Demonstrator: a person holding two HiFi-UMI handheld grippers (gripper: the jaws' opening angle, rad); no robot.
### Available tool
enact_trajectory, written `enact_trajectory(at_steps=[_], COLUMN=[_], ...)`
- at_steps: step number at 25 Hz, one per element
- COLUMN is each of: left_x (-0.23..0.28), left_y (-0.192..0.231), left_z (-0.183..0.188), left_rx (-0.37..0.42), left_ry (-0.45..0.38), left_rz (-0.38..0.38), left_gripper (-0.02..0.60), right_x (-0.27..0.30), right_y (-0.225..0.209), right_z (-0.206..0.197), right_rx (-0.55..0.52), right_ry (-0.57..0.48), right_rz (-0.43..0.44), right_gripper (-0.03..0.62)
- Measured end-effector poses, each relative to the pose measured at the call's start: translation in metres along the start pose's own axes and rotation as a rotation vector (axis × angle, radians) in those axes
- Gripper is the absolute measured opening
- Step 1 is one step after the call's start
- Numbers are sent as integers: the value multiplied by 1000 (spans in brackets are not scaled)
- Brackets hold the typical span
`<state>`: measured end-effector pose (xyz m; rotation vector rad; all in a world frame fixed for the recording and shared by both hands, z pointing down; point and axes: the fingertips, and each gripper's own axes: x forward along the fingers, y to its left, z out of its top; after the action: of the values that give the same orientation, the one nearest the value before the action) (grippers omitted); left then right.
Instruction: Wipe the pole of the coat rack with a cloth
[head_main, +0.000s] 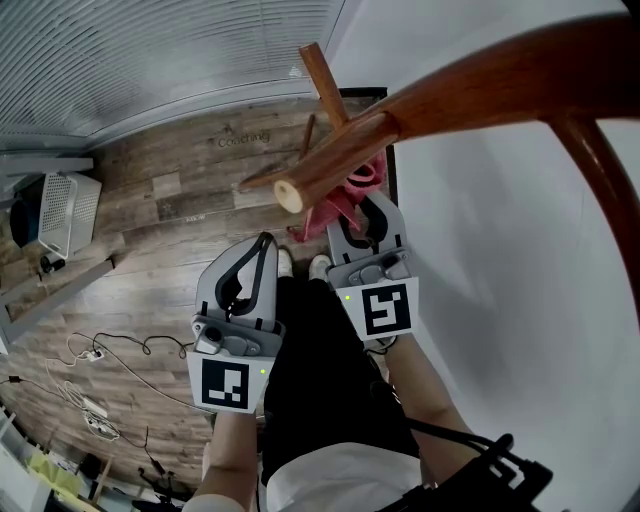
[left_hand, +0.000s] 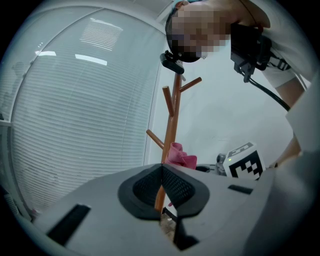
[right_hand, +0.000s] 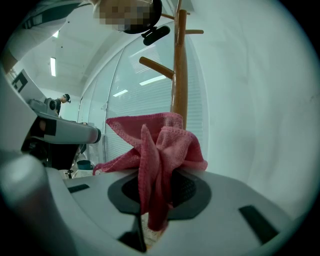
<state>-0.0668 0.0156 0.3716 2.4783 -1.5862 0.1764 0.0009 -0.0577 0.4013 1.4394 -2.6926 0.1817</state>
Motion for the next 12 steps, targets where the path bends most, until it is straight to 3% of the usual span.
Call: enact_trajectory(at_steps=[12], left_x=[2], left_y=[-1], left_z=[24], left_rx=[30], left_ry=[-49], left_rz=[-10], left_gripper=[14], right_x=[-21], right_y=[-6], right_z=[39], right_rx=[-1], right_ry=[-48], right_rz=[-31], right_gripper=[86])
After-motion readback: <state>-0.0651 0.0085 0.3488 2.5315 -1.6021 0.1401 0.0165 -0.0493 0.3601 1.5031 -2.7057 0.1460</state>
